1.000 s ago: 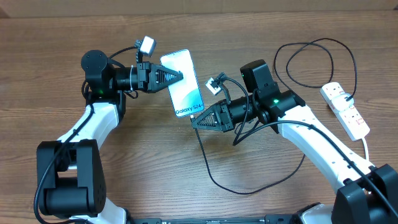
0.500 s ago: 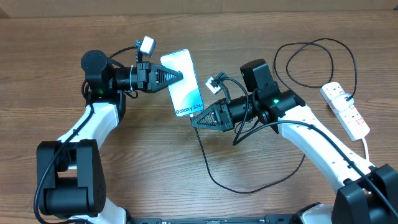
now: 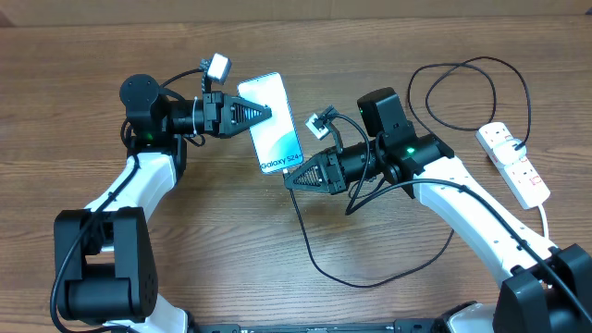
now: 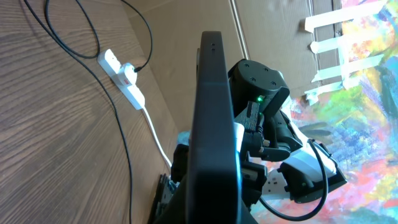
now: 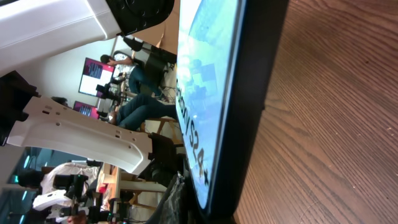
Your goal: Plug charger to phone and switch on socket
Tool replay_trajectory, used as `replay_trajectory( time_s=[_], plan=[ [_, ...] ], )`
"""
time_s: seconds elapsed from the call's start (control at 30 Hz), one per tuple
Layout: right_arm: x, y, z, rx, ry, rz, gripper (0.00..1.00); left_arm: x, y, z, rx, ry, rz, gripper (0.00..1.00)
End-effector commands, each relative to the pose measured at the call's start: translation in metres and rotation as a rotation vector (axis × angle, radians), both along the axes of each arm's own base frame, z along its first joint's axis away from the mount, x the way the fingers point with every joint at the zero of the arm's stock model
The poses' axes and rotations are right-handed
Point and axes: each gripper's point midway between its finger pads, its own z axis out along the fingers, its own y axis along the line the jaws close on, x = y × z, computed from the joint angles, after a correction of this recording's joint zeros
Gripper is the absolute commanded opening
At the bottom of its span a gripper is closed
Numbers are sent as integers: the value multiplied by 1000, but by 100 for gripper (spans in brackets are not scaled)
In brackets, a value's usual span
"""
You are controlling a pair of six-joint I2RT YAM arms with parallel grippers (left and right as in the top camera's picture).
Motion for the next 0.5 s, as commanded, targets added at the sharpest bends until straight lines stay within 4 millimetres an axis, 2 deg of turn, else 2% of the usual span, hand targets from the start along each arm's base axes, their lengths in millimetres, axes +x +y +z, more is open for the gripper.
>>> replay_trajectory(
  time_s=[0.0, 0.47],
  plan=[
    [7, 1, 11, 12, -31, -9, 4, -4, -2, 5, 3, -36, -28, 4],
    [8, 2, 12, 17, -41, -12, 4, -4, -2, 5, 2, -16, -28, 4]
  ],
)
